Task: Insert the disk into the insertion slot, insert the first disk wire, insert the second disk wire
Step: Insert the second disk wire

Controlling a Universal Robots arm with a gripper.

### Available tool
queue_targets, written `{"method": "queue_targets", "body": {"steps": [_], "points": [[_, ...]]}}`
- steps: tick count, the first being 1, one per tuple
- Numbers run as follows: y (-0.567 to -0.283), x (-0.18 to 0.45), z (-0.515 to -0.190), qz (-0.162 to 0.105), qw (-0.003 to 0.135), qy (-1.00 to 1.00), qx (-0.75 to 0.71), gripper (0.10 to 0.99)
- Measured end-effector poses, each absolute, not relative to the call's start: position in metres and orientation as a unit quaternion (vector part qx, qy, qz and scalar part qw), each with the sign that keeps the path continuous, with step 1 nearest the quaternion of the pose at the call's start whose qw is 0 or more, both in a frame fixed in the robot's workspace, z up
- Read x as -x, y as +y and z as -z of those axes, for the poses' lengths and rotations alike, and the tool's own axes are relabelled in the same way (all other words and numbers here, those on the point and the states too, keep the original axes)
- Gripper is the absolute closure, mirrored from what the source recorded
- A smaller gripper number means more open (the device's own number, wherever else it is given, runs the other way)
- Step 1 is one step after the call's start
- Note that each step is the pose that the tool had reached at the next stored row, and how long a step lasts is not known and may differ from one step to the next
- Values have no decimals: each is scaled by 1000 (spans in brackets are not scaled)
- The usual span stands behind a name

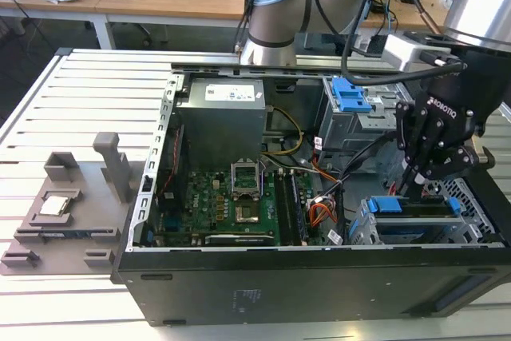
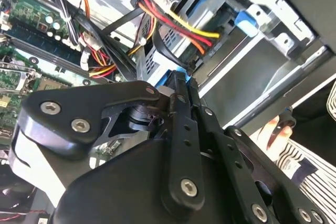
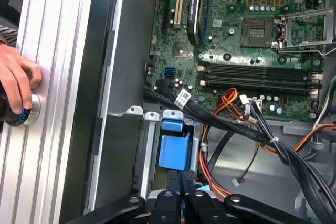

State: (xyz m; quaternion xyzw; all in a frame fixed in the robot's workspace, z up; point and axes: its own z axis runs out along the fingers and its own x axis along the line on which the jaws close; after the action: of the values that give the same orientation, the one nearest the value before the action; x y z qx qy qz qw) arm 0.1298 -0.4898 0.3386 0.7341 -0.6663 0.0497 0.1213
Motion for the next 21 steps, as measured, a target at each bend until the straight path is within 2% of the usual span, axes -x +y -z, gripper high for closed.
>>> {"method": "queue_targets", "body": {"steps": [21], "points": [[-497,-139,-333,-37,130,-686,-715,945]]}}
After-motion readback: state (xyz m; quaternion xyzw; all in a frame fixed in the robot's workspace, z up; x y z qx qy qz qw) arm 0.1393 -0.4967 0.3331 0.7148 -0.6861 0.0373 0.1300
